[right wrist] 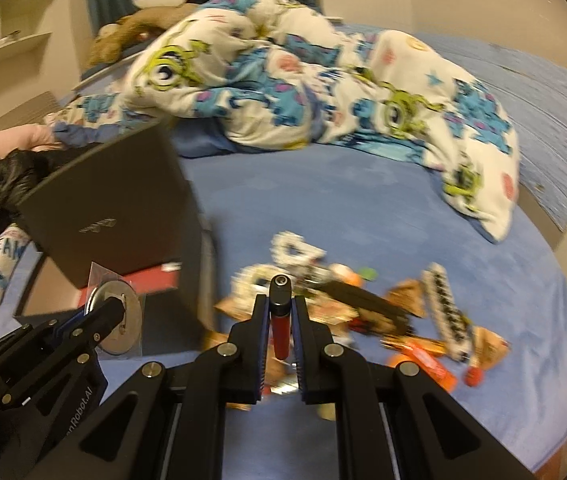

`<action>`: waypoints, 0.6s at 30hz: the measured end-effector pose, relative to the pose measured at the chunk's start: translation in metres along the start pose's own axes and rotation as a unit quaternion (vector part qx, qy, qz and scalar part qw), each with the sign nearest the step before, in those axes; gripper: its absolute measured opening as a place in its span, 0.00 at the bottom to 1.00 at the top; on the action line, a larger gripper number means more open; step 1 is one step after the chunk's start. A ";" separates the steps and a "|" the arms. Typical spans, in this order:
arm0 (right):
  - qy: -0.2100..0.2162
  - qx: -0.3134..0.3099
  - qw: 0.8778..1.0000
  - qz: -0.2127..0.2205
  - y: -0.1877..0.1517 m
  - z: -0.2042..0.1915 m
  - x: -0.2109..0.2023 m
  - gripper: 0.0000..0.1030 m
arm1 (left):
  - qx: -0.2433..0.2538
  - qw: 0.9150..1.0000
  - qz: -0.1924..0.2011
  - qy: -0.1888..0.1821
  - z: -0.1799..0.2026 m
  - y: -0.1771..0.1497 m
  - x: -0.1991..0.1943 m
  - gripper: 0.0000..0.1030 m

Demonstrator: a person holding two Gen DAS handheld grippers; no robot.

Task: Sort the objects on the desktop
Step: 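Carry the lighter and pouch into the dark box and release them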

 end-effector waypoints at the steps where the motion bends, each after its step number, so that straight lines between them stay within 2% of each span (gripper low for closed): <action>1: 0.008 -0.007 1.000 0.001 0.003 -0.014 0.002 0.11 | -0.005 1.000 0.001 0.005 -0.010 0.001 -0.001 0.07; 5: 0.035 -0.030 0.999 0.001 0.011 -0.060 0.008 0.11 | -0.024 0.999 0.008 0.033 -0.064 0.007 -0.007 0.07; 11: 0.067 -0.058 0.996 -0.001 0.016 -0.116 0.019 0.11 | -0.043 0.997 0.011 0.057 -0.124 0.011 -0.005 0.07; 18: 0.080 -0.074 0.994 -0.010 0.019 -0.144 0.040 0.11 | -0.050 0.997 0.009 0.055 -0.144 0.011 0.010 0.07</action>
Point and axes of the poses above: each gripper's, at about its wrist camera, not at the fingertips, and x roughly the way its jaws point, z to its right, y to its top, the point moved 4 cm from there along x, roughly the way its jaws point
